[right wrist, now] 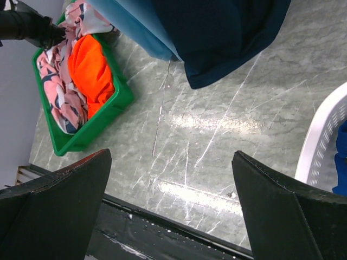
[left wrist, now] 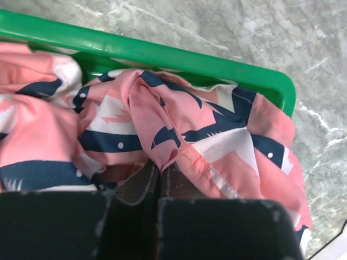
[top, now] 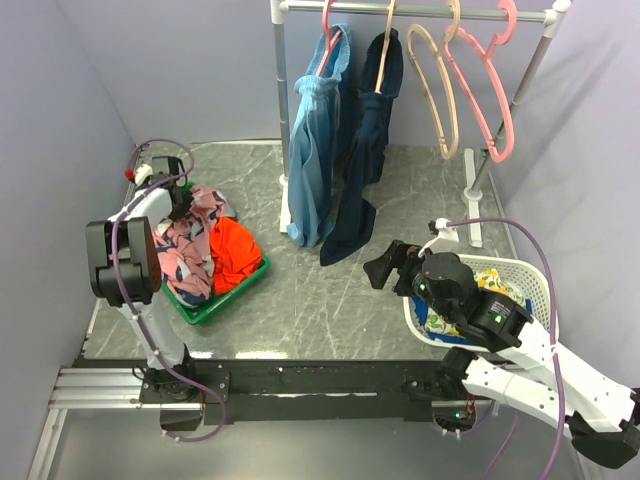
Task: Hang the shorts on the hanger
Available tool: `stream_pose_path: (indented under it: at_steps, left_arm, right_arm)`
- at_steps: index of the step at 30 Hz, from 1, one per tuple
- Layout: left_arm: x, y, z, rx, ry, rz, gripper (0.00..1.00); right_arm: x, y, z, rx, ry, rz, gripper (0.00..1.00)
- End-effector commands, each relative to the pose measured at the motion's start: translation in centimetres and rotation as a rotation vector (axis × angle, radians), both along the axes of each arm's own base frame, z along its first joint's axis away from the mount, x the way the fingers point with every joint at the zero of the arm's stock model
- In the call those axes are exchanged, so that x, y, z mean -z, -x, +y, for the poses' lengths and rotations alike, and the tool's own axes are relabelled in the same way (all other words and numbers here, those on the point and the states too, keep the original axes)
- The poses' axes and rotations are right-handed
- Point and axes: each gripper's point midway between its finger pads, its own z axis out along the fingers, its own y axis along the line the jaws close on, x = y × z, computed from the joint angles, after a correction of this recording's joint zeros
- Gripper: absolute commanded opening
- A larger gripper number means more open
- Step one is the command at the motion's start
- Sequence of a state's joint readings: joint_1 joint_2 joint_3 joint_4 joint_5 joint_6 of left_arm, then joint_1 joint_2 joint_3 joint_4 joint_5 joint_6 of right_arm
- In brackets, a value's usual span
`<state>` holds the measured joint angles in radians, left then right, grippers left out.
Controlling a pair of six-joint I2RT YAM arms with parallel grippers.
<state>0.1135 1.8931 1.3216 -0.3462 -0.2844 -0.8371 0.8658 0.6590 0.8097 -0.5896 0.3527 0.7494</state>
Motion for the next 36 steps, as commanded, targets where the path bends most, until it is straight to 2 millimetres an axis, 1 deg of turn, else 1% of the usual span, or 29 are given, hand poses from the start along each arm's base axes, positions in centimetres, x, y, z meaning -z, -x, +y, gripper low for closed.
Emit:
stream_pose_path:
  at_steps: [1,3,4,6,7,9,10,11,12,13,15,16,18,19,21,22,24,25,26,27,28,30,31,32,33,34,36]
  left_arm:
    - [-8.8,-0.5,1.3,0.009,-0.078,-0.129,0.01]
    - [-11.7,-0.5,1.5,0.020,-0.101,-0.169,0.01]
    - [-14.4,-0.1,1.6,0.033,-0.116,-0.207,0.01]
    - [-16.8,0.4,1.5,0.059,-0.110,-0.254,0.01]
    - [-19.1,1.0,1.5,0.071,-0.124,-0.302,0.01]
    - [-21.5,1.8,1.2,0.099,-0.137,-0.352,0.01]
    - [-23.8,2.5,1.0,0.121,-0.154,-0.392,0.01]
    - [-25.0,2.9,0.7,0.139,-0.160,-0.414,0.01]
    - [-26.2,3.1,0.0,0.179,-0.153,-0.438,0.01]
    - [-28.9,3.6,-0.2,0.195,-0.175,-0.483,0.01]
    - [-31.1,4.6,-0.6,0.220,-0.184,-0.515,0.01]
    - [-33.8,5.4,-1.2,0.250,-0.197,-0.573,0.01]
    - [-36.2,6.6,-2.0,0.287,-0.202,-0.615,0.01]
    - [-39.1,7.6,-2.8,0.322,-0.216,-0.680,0.01]
    - [-41.3,8.9,-3.6,0.361,-0.219,-0.715,0.01]
    - [-43.8,9.8,-4.1,0.376,-0.231,-0.766,0.01]
    - [-45.5,10.8,-5.2,0.426,-0.229,-0.802,0.01]
    - [-47.4,11.8,-5.8,0.445,-0.235,-0.846,0.01]
    - [-48.3,12.4,-6.8,0.485,-0.228,-0.873,0.01]
    - [-49.1,13.0,-7.2,0.498,-0.231,-0.899,0.01]
    - [-50.5,14.2,-7.7,0.510,-0.235,-0.934,0.01]
    - [-51.7,15.8,-9.2,0.575,-0.213,-0.974,0.01]
    - [-52.3,17.1,-9.9,0.603,-0.202,-0.998,0.01]
    - [-52.5,17.7,-10.5,0.631,-0.194,-1.012,0.01]
    - [-52.4,18.5,-11.7,0.691,-0.168,-1.023,0.01]
    - [-51.8,19.4,-12.2,0.713,-0.155,-1.025,0.01]
    - [-51.2,20.3,-13.3,0.760,-0.128,-1.031,0.01]
  right_arm:
    - [-0.9,-0.3,0.1,-0.003,-0.017,-0.034,1.00]
    - [-1.0,-0.3,0.3,-0.009,-0.018,-0.036,1.00]
    - [-1.2,-0.4,0.3,-0.012,-0.019,-0.041,1.00]
    - [-1.3,-0.3,0.4,-0.018,-0.020,-0.047,1.00]
    - [-1.5,-0.3,0.3,-0.019,-0.019,-0.054,1.00]
    - [-1.7,-0.3,0.2,-0.020,-0.017,-0.060,1.00]
    - [-1.8,-0.3,0.2,-0.024,-0.013,-0.064,1.00]
    - [-1.8,-0.2,0.2,-0.027,-0.011,-0.065,1.00]
    - [-1.9,-0.2,0.3,-0.034,-0.010,-0.066,1.00]
    - [-2.0,-0.2,0.4,-0.039,-0.008,-0.070,1.00]
    - [-2.2,-0.2,0.6,-0.049,-0.011,-0.072,1.00]
    - [-2.3,-0.1,0.9,-0.065,-0.013,-0.072,1.00]
    - [-2.6,-0.1,1.1,-0.077,-0.019,-0.077,1.00]
    - [-2.7,-0.1,1.3,-0.082,-0.022,-0.080,1.00]
    - [-2.8,-0.2,1.4,-0.085,-0.016,-0.080,1.00]
    - [-3.0,-0.3,1.6,-0.088,-0.013,-0.082,1.00]
    - [-3.3,-0.5,1.8,-0.094,-0.015,-0.086,1.00]
    - [-3.7,-0.6,2.0,-0.099,-0.015,-0.092,1.00]
    - [-4.0,-0.6,2.3,-0.112,-0.021,-0.098,1.00]
    - [-4.1,-0.7,2.3,-0.110,-0.018,-0.100,1.00]
    - [-4.5,-0.8,2.5,-0.112,-0.018,-0.105,1.00]
    - [-4.6,-1.0,2.4,-0.110,-0.003,-0.107,1.00]
    - [-4.8,-1.0,2.4,-0.113,0.003,-0.112,1.00]
    - [-5.0,-1.0,2.3,-0.114,0.006,-0.117,1.00]
    - [-5.1,-1.0,2.3,-0.117,0.007,-0.121,1.00]
    - [-5.6,-0.9,2.2,-0.118,0.006,-0.132,1.00]
    - [-5.9,-0.9,2.0,-0.119,0.012,-0.138,1.00]
